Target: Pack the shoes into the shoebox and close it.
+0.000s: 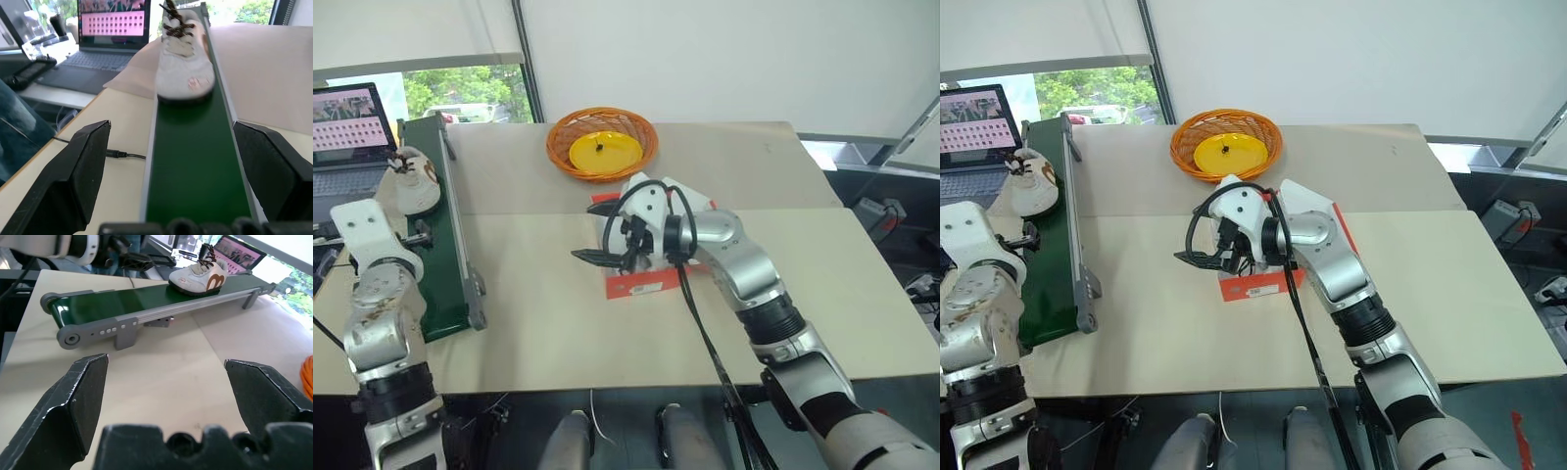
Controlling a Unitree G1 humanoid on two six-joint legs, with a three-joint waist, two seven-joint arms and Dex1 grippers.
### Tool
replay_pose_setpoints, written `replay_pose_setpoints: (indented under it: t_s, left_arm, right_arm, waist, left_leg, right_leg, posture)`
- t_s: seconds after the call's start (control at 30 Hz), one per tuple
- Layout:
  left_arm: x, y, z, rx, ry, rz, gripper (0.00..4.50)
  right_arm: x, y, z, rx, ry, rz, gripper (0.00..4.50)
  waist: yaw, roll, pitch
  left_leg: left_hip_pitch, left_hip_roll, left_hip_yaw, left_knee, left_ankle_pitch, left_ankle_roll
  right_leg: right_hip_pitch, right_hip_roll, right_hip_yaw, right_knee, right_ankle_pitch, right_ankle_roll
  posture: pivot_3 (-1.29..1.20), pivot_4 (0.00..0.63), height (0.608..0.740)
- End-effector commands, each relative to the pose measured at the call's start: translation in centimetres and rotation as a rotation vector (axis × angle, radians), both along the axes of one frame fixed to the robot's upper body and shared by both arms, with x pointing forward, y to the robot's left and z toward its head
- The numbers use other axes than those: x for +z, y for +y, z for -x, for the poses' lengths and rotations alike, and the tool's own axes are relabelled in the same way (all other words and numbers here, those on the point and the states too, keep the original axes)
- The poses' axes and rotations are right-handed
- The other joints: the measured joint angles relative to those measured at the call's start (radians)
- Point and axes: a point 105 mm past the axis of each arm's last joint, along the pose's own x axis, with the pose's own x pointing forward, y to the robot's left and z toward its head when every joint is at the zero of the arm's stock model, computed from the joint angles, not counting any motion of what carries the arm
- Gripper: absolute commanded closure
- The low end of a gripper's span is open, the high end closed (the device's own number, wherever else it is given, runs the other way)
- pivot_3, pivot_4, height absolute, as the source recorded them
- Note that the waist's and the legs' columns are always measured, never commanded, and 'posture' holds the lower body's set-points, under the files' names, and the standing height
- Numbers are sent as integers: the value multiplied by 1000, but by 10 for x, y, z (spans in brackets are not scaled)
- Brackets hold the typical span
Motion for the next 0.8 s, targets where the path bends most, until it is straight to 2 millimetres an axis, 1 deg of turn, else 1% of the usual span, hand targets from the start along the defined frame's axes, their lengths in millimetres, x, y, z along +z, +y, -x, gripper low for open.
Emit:
replay_pose_setpoints:
  t_s: [0.03, 0.13, 0.27, 0.43, 0.57, 0.63, 0.7, 0.73, 0.77, 0.8]
  left_arm:
    - [23, 9, -7, -18, -54, -36, 242]
    - [26, 12, -12, -30, -55, -28, 242]
    - [22, 11, -19, -47, -42, -12, 242]
    - [17, 18, -26, -38, -34, 46, 242]
    - [6, 19, -30, -31, 1, 102, 242]
    - [2, 17, -32, -39, 16, 124, 242]
    - [-3, 12, -34, -55, 26, 166, 740]
    - [-6, 9, -34, -63, 36, 179, 833]
    - [-7, 7, -34, -64, 35, 195, 1252]
    - [-8, 5, -35, -70, 30, 213, 1550]
  right_arm:
    - [-1, -3, 2, -4, -4, 55, 17]
    - [-3, -7, -2, -38, -7, 66, 17]
    - [-4, -12, -5, -72, -21, 75, 17]
    - [-3, -17, -6, -100, -15, 70, 17]
    - [-2, -20, -7, -118, -13, 74, 17]
    - [-2, -23, -7, -129, -17, 76, 17]
    - [-1, -24, -8, -139, -19, 74, 0]
    - [-1, -25, -8, -144, -20, 72, 0]
    - [0, -25, -8, -148, -20, 71, 0]
    - [0, -26, -8, -152, -22, 70, 0]
  waist:
    - [0, 0, 0]
    - [0, 0, 0]
    - [-1, 0, 0]
    - [-2, 0, 0]
    - [-1, 0, 0]
    - [-1, 0, 0]
    - [-2, 0, 0]
    - [-2, 0, 0]
    - [-1, 0, 0]
    - [-1, 0, 0]
  left_leg:
    - [0, 0, 0, 0, 0, 0]
    - [0, 0, 0, 0, 0, 0]
    - [0, 0, 0, 0, 0, 0]
    - [0, 0, 0, 0, 0, 0]
    - [0, 0, 0, 0, 0, 0]
    - [0, 0, 0, 0, 0, 0]
    - [0, 0, 0, 0, 0, 0]
    - [0, 0, 0, 0, 0, 0]
    - [0, 0, 0, 0, 0, 0]
    - [0, 0, 0, 0, 0, 0]
  right_leg:
    - [0, 0, 0, 0, 0, 0]
    - [-1, 0, 0, 0, 0, 0]
    - [-1, 0, 0, 0, 0, 0]
    - [-1, 0, 0, 0, 0, 0]
    - [-1, -1, 0, 0, 0, 0]
    - [-1, -1, 0, 0, 0, 0]
    - [-1, -1, 0, 0, 0, 0]
    - [-1, -1, 0, 0, 0, 0]
    - [-1, -1, 0, 0, 0, 0]
    - [-1, -1, 0, 0, 0, 0]
  posture:
    - [0, 150, 739]
    - [0, 150, 739]
    - [0, 150, 739]
    - [0, 150, 739]
    - [0, 150, 739]
    - [0, 150, 739]
    - [0, 150, 739]
    - [0, 150, 739]
    - [0, 150, 739]
    - [0, 150, 739]
